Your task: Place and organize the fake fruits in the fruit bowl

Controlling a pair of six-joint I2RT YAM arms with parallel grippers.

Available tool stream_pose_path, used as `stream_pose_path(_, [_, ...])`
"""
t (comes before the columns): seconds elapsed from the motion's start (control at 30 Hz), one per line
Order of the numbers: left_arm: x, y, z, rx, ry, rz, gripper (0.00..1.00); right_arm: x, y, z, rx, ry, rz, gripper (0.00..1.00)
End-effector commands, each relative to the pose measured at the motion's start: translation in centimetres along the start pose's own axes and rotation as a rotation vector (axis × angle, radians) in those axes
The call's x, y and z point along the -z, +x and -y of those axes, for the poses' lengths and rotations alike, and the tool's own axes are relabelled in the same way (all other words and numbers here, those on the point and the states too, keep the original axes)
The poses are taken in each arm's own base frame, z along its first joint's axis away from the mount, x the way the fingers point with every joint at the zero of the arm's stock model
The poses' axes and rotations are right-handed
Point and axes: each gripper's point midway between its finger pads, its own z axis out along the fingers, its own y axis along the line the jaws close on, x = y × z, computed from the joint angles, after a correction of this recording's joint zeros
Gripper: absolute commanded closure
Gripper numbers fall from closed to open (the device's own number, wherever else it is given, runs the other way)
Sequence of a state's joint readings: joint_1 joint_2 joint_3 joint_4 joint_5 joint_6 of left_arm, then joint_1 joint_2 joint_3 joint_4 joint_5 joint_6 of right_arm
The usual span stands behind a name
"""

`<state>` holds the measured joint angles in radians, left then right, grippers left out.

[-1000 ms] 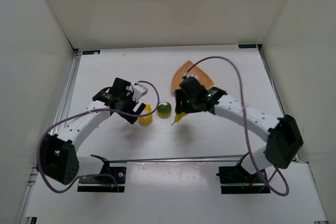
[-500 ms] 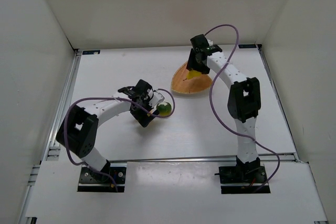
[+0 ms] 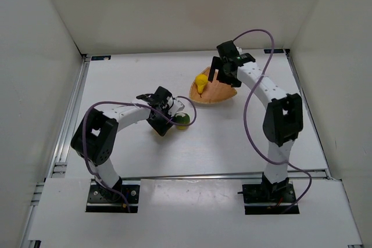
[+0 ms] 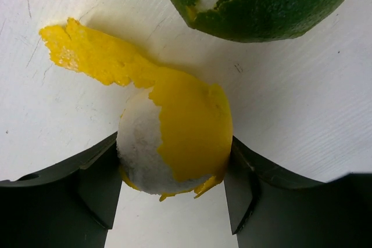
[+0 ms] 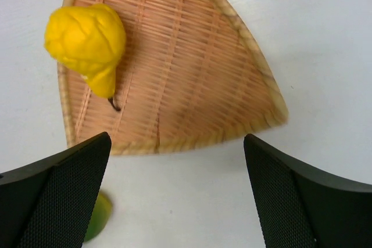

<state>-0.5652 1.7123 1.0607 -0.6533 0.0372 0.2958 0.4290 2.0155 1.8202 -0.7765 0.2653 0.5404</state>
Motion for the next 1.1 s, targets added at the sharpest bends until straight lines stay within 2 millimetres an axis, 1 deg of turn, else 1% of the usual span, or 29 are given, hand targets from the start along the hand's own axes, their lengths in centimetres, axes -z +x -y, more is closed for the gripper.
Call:
stream_pose_path(0.0, [1.1,-1.4,-0.3,-0.024,-0.015,0.051,0.45,5.4,-1.6,-0.1,-0.004,-0.065,0.123,0.01])
stream_pose_path(0.03, [1.4,-1.2,-0.5,-0.024,-0.026,0.044,0.45,5.7,-1.0,0.4,-0.015,-0.062,0.117,0.01])
stream_pose_path(0.07, [2.0,-1.2,-0.8,-0.04,-0.042,0.048,0.45,7.1,-1.0,0.6,-0.034,-0.078,0.142,0.01])
stream_pose_path(0.1, [2.3,-1.0,-1.3,-0.061,-0.068,0.041,0.49,7.4,-0.6,0.9,-0.046,-0.081,0.144,0.01])
stream_pose_path(0.13, [2.7,-0.8,-1.5,-0.07,-0.078,0.038,0.51,6.6,1.5,2.0,-0.049,-0.058,0.106,0.01])
stream_pose_path(0.17, [3.4,-1.3,-1.8,-0.079,-0.092,0.049,0.52,7.9,1.8,2.2,-0.078,-0.081,0.121,0.01])
stream_pose_path(0.2, [3.8,-1.7,-2.5,-0.07,-0.119,0.056,0.54,8.1,2.4,2.6,-0.092,-0.085,0.126,0.01])
stream_pose_path(0.23, [4.8,-3.1,-3.2,-0.079,-0.14,0.086,0.54,8.2,3.4,3.1,-0.105,-0.079,0.115,0.01])
stream_pose_path(0.3, [5.6,-5.1,-4.2,-0.076,-0.178,0.12,0.55,8.6,5.6,4.6,-0.154,-0.063,0.107,0.01])
stream_pose_path(0.33, [7.2,-7.6,-5.6,-0.032,-0.225,0.18,0.55,8.7,6.2,5.6,-0.183,-0.044,0.107,0.01])
stream_pose_path(0.37, [7.8,-9.2,-6.0,-0.016,-0.233,0.211,0.55,9.4,6.4,6.5,-0.224,-0.044,0.122,0.01])
stream_pose_path(0.4, [6.9,-10.5,-6.4,-0.004,-0.231,0.209,0.55,8.7,8.1,7.2,-0.252,-0.027,0.097,0.01])
stream_pose_path(0.43, [8.8,-14.3,-7.4,0.025,-0.254,0.297,0.55,8.7,8.6,8.0,-0.272,-0.017,0.094,0.01])
stream_pose_path(0.47, [8.9,-16.0,-7.8,0.034,-0.251,0.326,0.55,9.3,8.9,8.3,-0.286,-0.026,0.106,0.01])
stream_pose_path(0.5, [6.9,-17.1,-8.2,0.034,-0.244,0.304,0.55,9.2,9.0,9.3,-0.308,0.005,0.122,0.01])
stream_pose_path(0.53, [8.2,-20.5,-8.1,0.03,-0.228,0.386,0.54,9.4,9.6,9.9,-0.308,0.015,0.128,0.01])
stream_pose_path(0.57, [7.8,-22.0,-7.6,0.017,-0.213,0.402,0.54,9.4,9.7,10.4,-0.327,0.02,0.132,0.01])
stream_pose_path(0.6, [5.0,-22.5,-7.7,0.015,-0.195,0.371,0.53,9.5,9.7,11.0,-0.338,0.036,0.142,0.01])
stream_pose_path(0.63, [4.4,-23.6,-7.5,0.005,-0.192,0.38,0.53,10.0,9.8,11.4,-0.339,0.046,0.148,0.01])
stream_pose_path(0.67, [5.2,-26.0,-7.4,-0.004,-0.191,0.435,0.52,9.7,10.3,12.0,-0.342,0.064,0.133,0.01])
stream_pose_path(0.7, [2.6,-26.2,-7.5,-0.005,-0.183,0.406,0.52,10.1,10.1,12.6,-0.342,0.078,0.146,0.01])
stream_pose_path(0.73, [2.2,-27.0,-7.7,-0.005,-0.186,0.416,0.52,10.2,10.6,12.9,-0.33,0.085,0.137,0.01])
stream_pose_path(0.77, [2.9,-28.6,-7.5,-0.014,-0.191,0.458,0.5,10.2,10.7,13.4,-0.328,0.097,0.131,0.01])
stream_pose_path(0.83, [1.3,-29.3,-6.7,-0.027,-0.171,0.453,0.49,10.4,10.6,14.0,-0.311,0.115,0.138,0.01])
stream_pose_path(0.9, [1.5,-30.1,-5.8,-0.052,-0.142,0.476,0.46,10.9,10.5,14.6,-0.309,0.124,0.15,0.01])
stream_pose_path(0.93, [0.9,-30.2,-4.9,-0.064,-0.122,0.471,0.44,10.9,10.5,14.6,-0.309,0.125,0.15,0.01])
stream_pose_path(0.97, [1.0,-30.4,-5.0,-0.076,-0.127,0.48,0.43,11.1,10.4,14.6,-0.311,0.12,0.157,0.01])
stream_pose_path(1.03, [1.0,-30.8,-3.3,-0.112,-0.106,0.485,0.36,11.3,10.3,14.6,-0.304,0.115,0.164,0.01])
stream_pose_path(1.07, [1.0,-30.8,-3.5,-0.109,-0.118,0.482,0.32,11.1,10.6,14.7,-0.302,0.12,0.157,0.01])
